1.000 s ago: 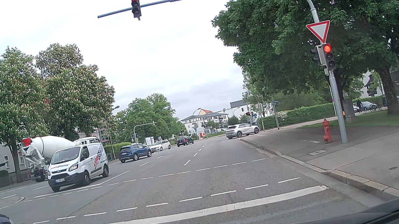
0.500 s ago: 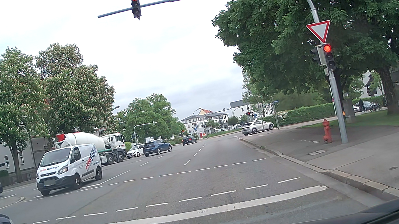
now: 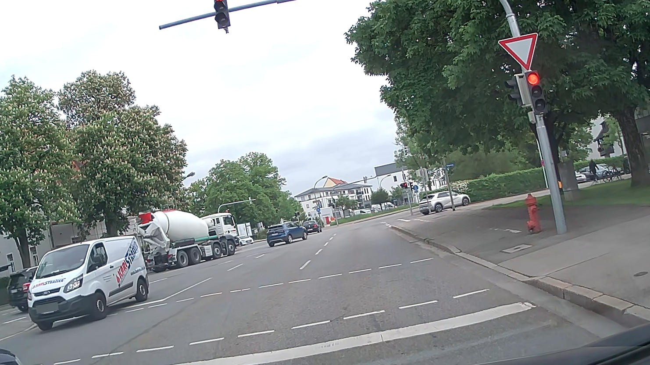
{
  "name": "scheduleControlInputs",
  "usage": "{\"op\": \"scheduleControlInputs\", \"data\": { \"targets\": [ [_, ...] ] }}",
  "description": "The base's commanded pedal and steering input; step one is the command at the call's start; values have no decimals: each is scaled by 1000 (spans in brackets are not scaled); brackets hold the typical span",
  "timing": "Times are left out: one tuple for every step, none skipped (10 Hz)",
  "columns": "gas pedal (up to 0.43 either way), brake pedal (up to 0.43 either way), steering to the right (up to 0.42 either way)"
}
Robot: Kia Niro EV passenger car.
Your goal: Follow the waypoints while adhering to traffic rules and regulations
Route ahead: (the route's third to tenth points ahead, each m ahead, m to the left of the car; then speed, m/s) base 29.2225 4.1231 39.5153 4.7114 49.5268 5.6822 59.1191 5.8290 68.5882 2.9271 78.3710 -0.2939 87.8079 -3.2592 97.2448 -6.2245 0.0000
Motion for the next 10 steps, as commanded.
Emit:
{"op": "scheduleControlInputs", "data": {
  "targets": [
    [0, 213, -31],
    [0, 213, -31],
    [0, 213, -31],
    [0, 213, -31],
    [0, 213, -31],
    [0, 213, -31],
    [0, 213, -31],
    [0, 213, -31],
    [0, 213, -31],
    [0, 213, -31]
  ]
}}
